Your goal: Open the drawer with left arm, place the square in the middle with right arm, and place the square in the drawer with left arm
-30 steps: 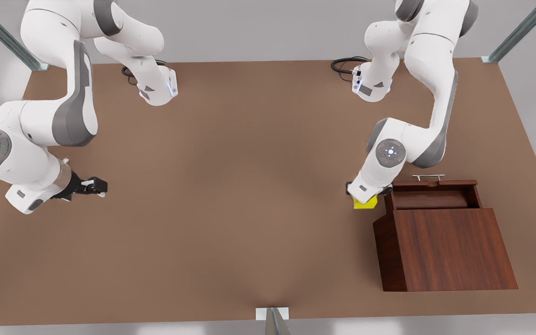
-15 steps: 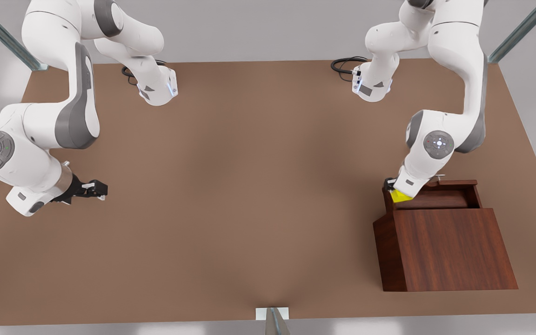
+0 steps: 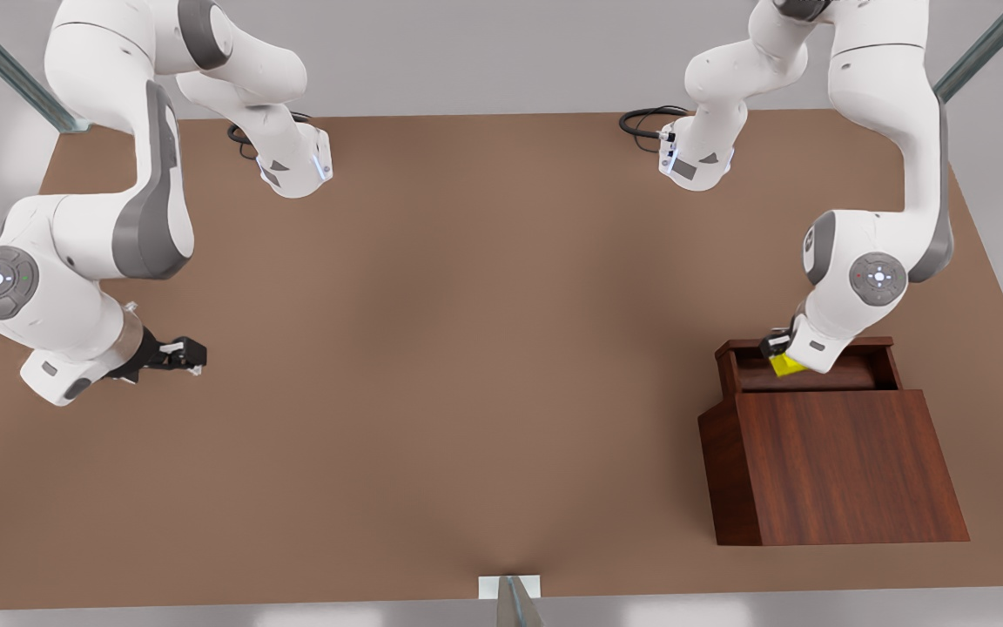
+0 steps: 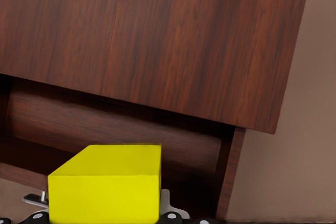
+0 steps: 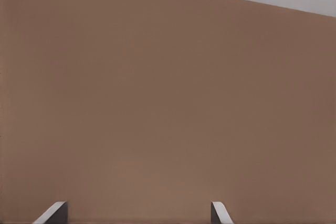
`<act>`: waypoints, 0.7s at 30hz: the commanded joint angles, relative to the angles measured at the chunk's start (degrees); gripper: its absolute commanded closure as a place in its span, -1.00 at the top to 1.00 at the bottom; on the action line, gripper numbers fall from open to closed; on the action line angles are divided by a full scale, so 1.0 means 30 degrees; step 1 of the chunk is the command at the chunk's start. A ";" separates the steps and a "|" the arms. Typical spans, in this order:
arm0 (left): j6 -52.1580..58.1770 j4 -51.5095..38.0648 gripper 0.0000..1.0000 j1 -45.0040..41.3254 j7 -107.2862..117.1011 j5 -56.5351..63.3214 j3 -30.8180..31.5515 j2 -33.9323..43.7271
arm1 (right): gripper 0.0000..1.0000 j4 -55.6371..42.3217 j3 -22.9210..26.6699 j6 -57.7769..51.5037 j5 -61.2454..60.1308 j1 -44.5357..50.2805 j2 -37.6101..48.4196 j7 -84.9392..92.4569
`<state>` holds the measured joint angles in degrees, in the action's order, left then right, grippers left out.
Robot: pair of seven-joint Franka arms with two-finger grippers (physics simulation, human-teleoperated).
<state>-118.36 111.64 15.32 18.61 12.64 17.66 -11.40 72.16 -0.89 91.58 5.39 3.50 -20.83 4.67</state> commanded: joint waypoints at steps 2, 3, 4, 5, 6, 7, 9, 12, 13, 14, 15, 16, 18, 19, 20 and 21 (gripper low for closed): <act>0.0107 -0.0006 0.52 0.0284 -0.1249 -0.0024 0.0001 -0.0008 | 1.00 -0.0030 -0.0027 0.0000 0.0047 -0.0023 0.0002 -0.0003; 0.0108 0.0023 0.53 0.0402 -0.2216 -0.0024 0.0001 -0.0008 | 1.00 -0.0030 -0.0027 0.0000 0.0047 -0.0023 0.0002 -0.0003; 0.0020 -0.0035 0.53 0.0608 -0.2423 -0.0024 0.0001 -0.0037 | 1.00 -0.0030 -0.0027 0.0000 0.0047 -0.0023 0.0002 -0.0003; 0.0020 -0.0094 0.53 0.0637 -0.2481 -0.0024 0.0001 -0.0067 | 1.00 -0.0030 -0.0027 0.0000 0.0047 -0.0023 0.0002 -0.0003; 0.0020 -0.0094 0.53 0.0754 -0.2511 0.0005 -0.0028 -0.0037 | 1.00 -0.0030 -0.0027 0.0000 0.0047 -0.0023 0.0002 -0.0003; 0.0020 -0.0094 0.53 0.0783 -0.2482 0.0064 -0.0057 0.0079 | 1.00 -0.0030 -0.0027 0.0000 0.0047 -0.0023 0.0002 -0.0003; -0.0009 -0.0094 0.53 0.0871 -0.2511 0.0123 -0.0263 0.0021 | 1.00 -0.0030 -0.0027 0.0000 0.0047 -0.0023 0.0002 -0.0003; -0.0185 -0.0094 0.52 0.1311 -0.2511 0.0123 -0.0321 -0.0125 | 1.00 -0.0030 -0.0027 0.0000 0.0047 -0.0023 0.0002 -0.0003; -0.0244 -0.0094 0.53 0.1398 -0.2511 0.0123 -0.0321 -0.0125 | 1.00 -0.0030 -0.0027 0.0000 0.0047 -0.0023 0.0002 -0.0003; -0.0302 -0.0123 0.53 0.1399 -0.2482 0.0123 -0.0321 -0.0183 | 1.00 -0.0030 -0.0027 0.0000 0.0047 -0.0023 0.0002 -0.0003; -0.0332 -0.0328 0.53 0.1428 -0.2511 0.0152 -0.0321 -0.0447 | 1.00 -0.0030 -0.0027 0.0000 0.0047 -0.0023 0.0002 -0.0003; -0.0390 -0.0533 0.53 0.1428 -0.2511 0.0152 -0.0321 -0.0535 | 1.00 -0.0030 -0.0027 0.0000 0.0047 -0.0023 0.0002 -0.0003; -0.0361 -0.0651 0.52 0.1515 -0.2511 0.0181 -0.0321 -0.0535 | 1.00 -0.0088 0.0002 -0.0146 0.0047 -0.0052 0.0147 -0.0032; -0.0391 -0.0651 0.52 0.1575 -0.2511 0.0181 -0.0321 -0.0535 | 1.00 -0.0468 0.0237 -0.0293 -0.0128 -0.0315 0.0440 0.0085; -0.0391 -0.0651 0.52 0.1575 -0.2511 0.0181 -0.0321 -0.0565 | 1.00 -0.0586 0.0237 -0.0293 -0.0070 -0.0228 0.0470 0.0027; -0.0391 -0.0651 0.52 0.1575 -0.2482 0.0152 -0.0322 -0.0594 | 1.00 -0.0586 0.0266 -0.0234 0.0047 -0.0228 0.0441 -0.0032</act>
<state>-119.50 109.69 20.07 11.17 13.25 16.69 -13.31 70.40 -0.09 90.83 7.19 2.86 -19.47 4.62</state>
